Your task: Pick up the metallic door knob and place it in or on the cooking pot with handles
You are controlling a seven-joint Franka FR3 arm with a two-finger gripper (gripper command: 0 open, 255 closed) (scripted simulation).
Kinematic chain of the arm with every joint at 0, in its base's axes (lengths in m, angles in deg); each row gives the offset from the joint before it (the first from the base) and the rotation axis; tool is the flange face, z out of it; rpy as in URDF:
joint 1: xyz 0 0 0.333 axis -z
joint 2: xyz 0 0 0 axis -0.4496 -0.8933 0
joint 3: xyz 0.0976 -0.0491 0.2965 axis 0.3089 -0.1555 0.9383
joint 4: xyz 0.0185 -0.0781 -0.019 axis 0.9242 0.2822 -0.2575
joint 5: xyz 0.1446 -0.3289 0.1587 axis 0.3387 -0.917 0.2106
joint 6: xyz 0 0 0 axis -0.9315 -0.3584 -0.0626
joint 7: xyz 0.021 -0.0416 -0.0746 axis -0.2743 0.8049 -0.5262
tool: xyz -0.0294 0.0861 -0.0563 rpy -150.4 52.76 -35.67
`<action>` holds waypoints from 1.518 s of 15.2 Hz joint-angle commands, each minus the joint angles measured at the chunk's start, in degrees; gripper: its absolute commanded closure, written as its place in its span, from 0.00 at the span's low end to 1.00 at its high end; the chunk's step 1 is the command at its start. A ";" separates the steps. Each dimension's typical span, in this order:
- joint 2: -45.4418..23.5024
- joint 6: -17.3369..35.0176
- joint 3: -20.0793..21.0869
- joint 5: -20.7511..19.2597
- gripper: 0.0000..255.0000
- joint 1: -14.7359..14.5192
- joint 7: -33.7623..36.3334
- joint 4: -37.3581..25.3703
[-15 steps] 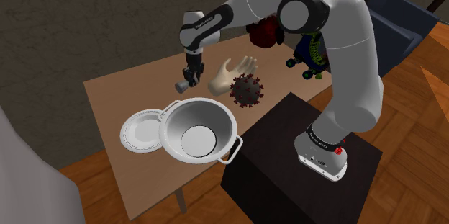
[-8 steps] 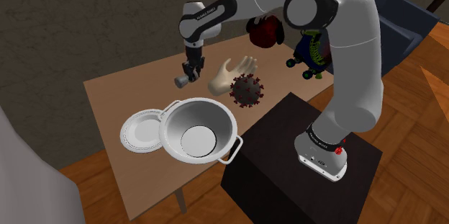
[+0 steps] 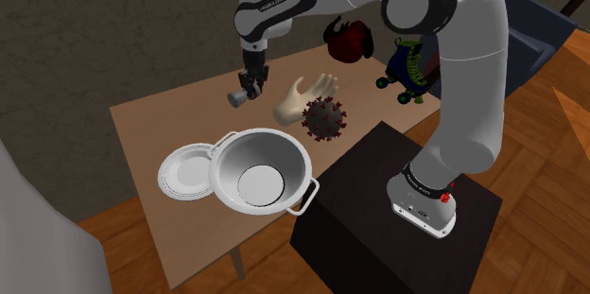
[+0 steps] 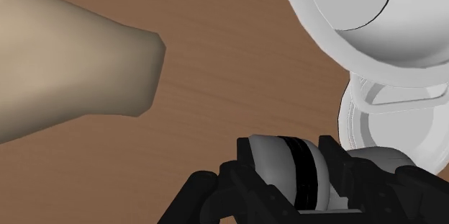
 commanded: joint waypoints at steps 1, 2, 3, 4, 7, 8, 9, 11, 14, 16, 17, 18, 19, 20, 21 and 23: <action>1.06 -1.04 -0.03 -0.05 1.00 0.04 0.15 0.01; 1.46 -1.60 -0.04 -0.09 1.00 0.05 0.25 -0.16; 1.74 -2.03 -0.04 -0.11 1.00 0.05 0.32 -0.31; 3.58 -0.81 0.19 0.06 1.00 -0.44 0.78 2.64; 8.76 2.52 1.00 0.64 1.00 -1.93 2.29 10.80; 10.39 3.53 1.31 0.86 1.00 -2.43 2.83 13.31; 11.97 4.50 1.64 1.09 1.00 -2.93 3.40 15.73; 15.02 6.31 2.37 1.59 1.00 -3.96 4.60 20.31; 19.35 8.75 3.61 2.48 1.00 -5.55 6.54 26.62; 22.09 10.21 4.55 3.18 1.00 -6.66 7.94 30.48; 23.42 10.90 5.07 3.56 1.00 -7.22 8.66 32.31; 24.72 11.55 5.60 3.97 1.00 -7.80 9.40 34.08; 25.99 12.18 6.15 4.41 1.00 -8.40 10.16 35.78; 27.24 12.78 6.73 4.87 1.00 -9.00 10.94 37.43; 28.46 13.36 7.34 5.36 1.00 -9.62 11.74 39.01; 30.82 14.43 8.62 6.42 1.00 -10.91 13.40 42.00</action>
